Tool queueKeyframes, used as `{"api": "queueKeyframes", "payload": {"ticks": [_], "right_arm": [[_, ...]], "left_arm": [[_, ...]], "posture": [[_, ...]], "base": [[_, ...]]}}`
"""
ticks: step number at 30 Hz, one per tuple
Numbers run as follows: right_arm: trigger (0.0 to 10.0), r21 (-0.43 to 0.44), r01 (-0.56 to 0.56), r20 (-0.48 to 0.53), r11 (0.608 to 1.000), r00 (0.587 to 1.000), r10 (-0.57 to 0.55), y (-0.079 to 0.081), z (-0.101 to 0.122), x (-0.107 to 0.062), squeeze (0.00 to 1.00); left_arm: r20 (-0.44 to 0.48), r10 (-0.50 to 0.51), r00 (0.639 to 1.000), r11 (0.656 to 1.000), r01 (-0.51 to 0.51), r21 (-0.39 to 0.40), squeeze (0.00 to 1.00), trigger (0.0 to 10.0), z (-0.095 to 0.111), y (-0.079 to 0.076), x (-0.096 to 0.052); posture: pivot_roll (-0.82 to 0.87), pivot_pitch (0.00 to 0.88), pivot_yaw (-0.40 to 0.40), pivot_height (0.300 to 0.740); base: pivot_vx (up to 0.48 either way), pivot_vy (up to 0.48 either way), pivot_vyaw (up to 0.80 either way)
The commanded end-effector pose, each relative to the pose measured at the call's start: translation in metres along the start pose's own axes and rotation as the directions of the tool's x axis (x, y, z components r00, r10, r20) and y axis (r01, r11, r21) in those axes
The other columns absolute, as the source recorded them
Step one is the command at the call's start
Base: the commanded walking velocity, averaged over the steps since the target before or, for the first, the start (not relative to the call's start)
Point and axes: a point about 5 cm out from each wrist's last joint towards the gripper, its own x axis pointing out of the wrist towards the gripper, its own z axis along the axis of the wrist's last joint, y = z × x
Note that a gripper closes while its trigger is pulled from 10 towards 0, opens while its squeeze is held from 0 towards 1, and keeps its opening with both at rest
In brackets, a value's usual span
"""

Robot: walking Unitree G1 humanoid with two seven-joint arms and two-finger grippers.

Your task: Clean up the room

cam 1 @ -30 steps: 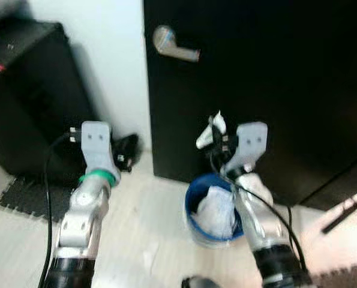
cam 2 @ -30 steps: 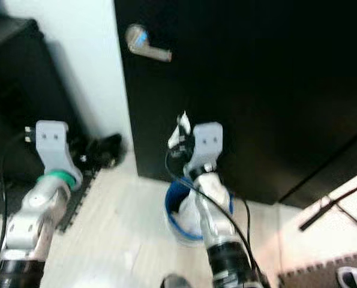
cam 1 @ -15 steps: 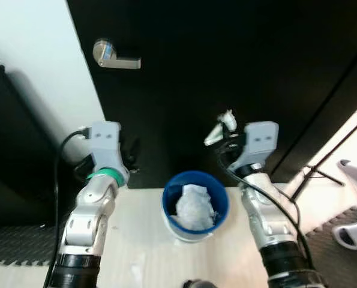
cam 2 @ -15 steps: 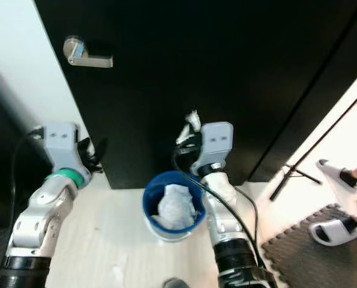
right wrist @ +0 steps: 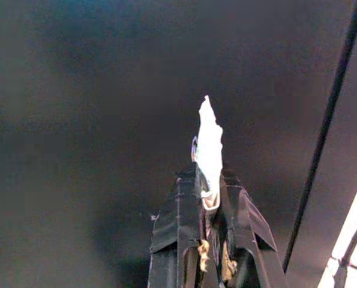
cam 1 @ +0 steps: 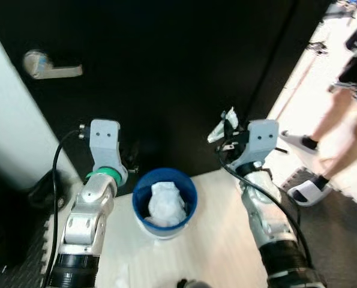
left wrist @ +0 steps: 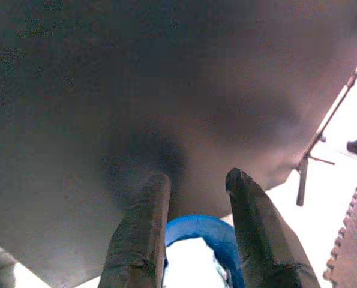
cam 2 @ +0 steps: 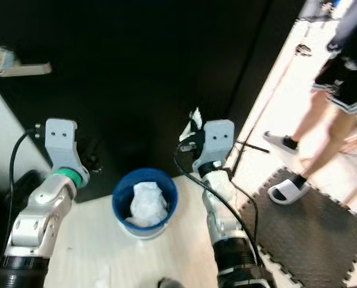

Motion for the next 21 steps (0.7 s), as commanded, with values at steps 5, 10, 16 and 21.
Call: {"api": "queueKeyframes", "payload": {"ticks": [5,10,16,21], "right_arm": [[10.0,-0.007,0.003,-0.008,1.0,1.0,-0.003,-0.0009,-0.002,-0.0011,0.0],[10.0,-0.013,-0.007,0.0,1.0,1.0,0.007,0.0009,-0.0005,0.0002,0.0],[10.0,-0.012,-0.012,0.002,1.0,1.0,0.012,0.0019,-0.0002,0.0005,0.0],[10.0,-0.014,-0.012,0.004,1.0,1.0,0.012,0.0023,0.0001,0.0009,0.0]], "left_arm": [[0.0,0.015,1.0,1.0,-0.015,0.009,0.0,10.0,-0.0031,0.0006,-0.0008],[0.006,0.031,0.999,0.999,-0.031,0.028,0.0,10.0,-0.0031,0.0019,0.0004],[0.006,0.033,0.999,0.999,-0.033,0.031,0.0,10.0,-0.0033,0.0023,0.0004],[0.007,0.031,1.0,0.999,-0.031,0.033,0.0,10.0,-0.0037,0.0019,0.0003]], "posture": [[-0.06,0.033,0.06,0.74],[-0.06,0.034,0.057,0.74],[-0.06,0.032,0.056,0.74],[-0.06,0.031,0.057,0.74]], "base": [[0.0,0.0,-0.44],[0.444,0.0,0.0],[0.449,0.0,0.0],[0.45,0.0,0.0]]}}
